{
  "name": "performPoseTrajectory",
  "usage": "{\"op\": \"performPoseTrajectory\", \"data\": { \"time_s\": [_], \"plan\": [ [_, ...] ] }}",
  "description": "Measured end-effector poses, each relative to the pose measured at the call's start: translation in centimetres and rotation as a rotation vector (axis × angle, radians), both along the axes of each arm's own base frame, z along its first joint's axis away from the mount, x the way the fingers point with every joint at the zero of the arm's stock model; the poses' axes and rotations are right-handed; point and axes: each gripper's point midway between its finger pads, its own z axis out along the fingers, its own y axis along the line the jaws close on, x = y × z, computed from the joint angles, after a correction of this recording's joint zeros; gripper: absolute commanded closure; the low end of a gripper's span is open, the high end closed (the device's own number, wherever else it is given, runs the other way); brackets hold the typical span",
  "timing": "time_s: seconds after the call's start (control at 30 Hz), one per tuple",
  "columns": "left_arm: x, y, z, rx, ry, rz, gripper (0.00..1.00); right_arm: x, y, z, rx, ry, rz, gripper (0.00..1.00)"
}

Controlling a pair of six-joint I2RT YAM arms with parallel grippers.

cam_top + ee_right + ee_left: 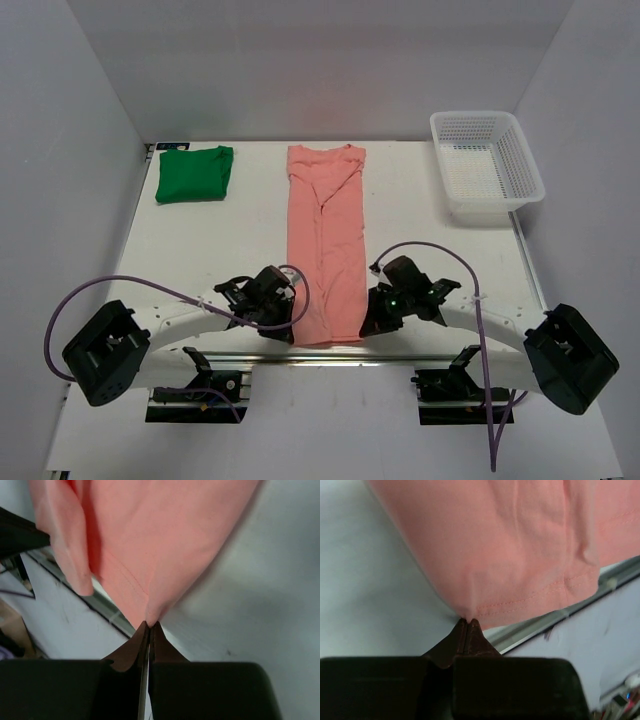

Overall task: Fold and stack the t-shirts
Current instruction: Grab the bottom of the folded rectangular tshirt with both arms, then fold the folded rectangular tshirt in 1/3 of the way

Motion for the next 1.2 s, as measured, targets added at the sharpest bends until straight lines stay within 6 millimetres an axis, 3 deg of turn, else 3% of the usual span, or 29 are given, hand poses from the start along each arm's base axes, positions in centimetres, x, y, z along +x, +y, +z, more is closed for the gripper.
{"op": "performPoseTrajectory", "data": {
  "time_s": [0.13, 0.27, 0.4, 0.53, 0.8, 0.97, 1.2],
  "plan": [
    [-1.9, 0.4, 0.1, 0.026, 0.071, -0.067, 1.0, -2.7, -0.9, -0.4, -0.017, 0.085, 0.04, 1.0],
    [-2.8, 0.3, 0.8, 0.034, 0.103, -0.106, 1.0, -4.1, -1.6, -0.2, -0.02, 0.105, 0.05, 1.0],
    [-1.8, -0.2, 1.8, 0.033, 0.069, -0.1, 1.0, -3.5, -1.7, -0.1, -0.033, 0.07, 0.038, 1.0],
    [0.5, -1.2, 3.5, 0.031, -0.014, -0.063, 1.0, -2.3, -1.4, -0.1, -0.052, 0.034, 0.023, 1.0],
    [6.4, -1.7, 6.7, 0.062, -0.204, 0.11, 1.0, 4.2, 0.3, 3.4, -0.074, -0.182, -0.08, 1.0],
    [10.9, -1.6, 9.0, 0.131, -0.33, 0.23, 0.98, 9.1, 0.5, 6.1, -0.114, -0.339, -0.175, 1.0],
    [16.8, -0.8, 11.2, 0.267, -0.45, 0.341, 0.97, 14.3, 0.7, 8.2, -0.184, -0.446, -0.243, 1.0]
  ]
}}
